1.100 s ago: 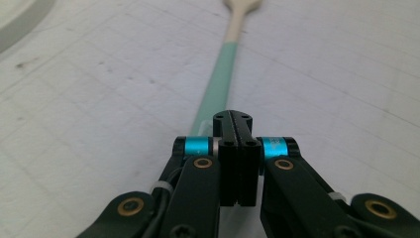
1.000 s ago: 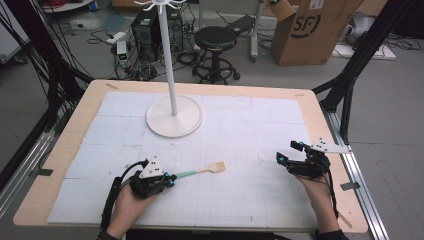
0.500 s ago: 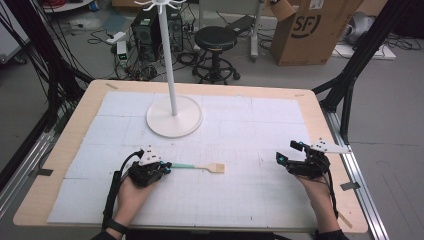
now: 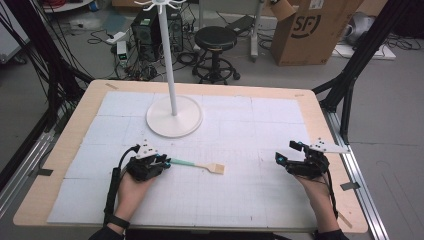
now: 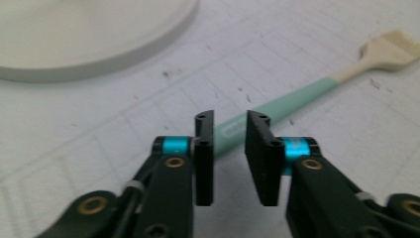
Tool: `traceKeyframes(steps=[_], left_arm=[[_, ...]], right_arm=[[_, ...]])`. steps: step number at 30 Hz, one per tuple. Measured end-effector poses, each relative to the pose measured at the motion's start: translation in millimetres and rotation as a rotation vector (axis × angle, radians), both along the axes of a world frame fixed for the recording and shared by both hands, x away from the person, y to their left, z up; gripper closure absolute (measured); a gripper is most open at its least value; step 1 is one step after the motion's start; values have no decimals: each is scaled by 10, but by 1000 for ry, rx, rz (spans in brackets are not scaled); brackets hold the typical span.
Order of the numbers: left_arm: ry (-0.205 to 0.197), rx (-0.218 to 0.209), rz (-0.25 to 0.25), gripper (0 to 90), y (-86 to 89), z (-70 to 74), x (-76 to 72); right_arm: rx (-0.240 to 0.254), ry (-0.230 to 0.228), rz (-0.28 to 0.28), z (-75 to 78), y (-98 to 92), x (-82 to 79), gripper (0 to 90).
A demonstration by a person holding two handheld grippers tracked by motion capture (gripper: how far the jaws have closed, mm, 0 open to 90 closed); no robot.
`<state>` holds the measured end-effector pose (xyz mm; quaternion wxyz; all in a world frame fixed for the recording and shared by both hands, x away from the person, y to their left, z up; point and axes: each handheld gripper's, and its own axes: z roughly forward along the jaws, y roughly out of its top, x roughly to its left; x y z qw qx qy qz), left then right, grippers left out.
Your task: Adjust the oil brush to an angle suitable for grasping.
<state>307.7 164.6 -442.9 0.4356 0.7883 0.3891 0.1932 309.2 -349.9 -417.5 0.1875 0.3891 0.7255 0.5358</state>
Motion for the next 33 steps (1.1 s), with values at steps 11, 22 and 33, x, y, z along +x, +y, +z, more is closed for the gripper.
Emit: traceKeyframes(steps=[11,22,33], left_arm=[[-110,-180,10,287,773,208,0],[-177,-156,24,242,1264,314,27],[-192,-170,19,234,1408,347,53]], right_arm=[[-4,8,-5,-7,5,6,161],[9,18,-27,-13,-36,31,161],[-8,25,-29,-21,-21,20,160]])
